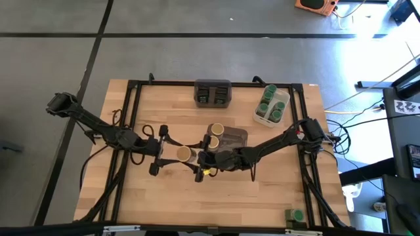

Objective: Sort spices by type
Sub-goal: Adjust the golden seasoning bottle

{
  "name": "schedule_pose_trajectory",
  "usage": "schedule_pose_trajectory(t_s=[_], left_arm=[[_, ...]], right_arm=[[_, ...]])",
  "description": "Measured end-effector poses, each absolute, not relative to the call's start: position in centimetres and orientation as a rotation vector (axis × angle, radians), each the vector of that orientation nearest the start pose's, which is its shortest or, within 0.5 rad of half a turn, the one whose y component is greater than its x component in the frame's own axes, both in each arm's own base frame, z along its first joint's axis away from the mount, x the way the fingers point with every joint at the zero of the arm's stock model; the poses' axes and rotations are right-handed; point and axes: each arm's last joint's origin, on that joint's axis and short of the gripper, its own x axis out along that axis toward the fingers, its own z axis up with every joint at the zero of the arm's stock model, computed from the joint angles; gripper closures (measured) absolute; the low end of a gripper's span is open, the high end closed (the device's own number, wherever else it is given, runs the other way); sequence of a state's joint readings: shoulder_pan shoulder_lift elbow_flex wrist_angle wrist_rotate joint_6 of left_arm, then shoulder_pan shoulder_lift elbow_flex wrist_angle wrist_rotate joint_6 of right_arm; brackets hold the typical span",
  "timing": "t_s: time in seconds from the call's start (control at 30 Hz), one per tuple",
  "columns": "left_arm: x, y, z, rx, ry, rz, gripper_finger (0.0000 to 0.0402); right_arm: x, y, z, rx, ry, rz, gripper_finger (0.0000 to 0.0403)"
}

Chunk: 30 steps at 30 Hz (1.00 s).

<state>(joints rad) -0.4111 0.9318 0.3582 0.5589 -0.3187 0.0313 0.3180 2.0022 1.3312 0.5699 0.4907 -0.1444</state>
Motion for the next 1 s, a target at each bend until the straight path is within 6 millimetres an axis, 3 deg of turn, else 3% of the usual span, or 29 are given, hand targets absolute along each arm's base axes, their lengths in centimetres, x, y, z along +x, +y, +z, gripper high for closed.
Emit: schedule_pose_trajectory(t_s=[1.0], left_arm=[[17.2,-6.4,24.2,0.102,-0.026,-0.079,0.0123]], right_arm=[[43.4,12.7,23.2,-0.204,0.090,-0.209,0.0120]])
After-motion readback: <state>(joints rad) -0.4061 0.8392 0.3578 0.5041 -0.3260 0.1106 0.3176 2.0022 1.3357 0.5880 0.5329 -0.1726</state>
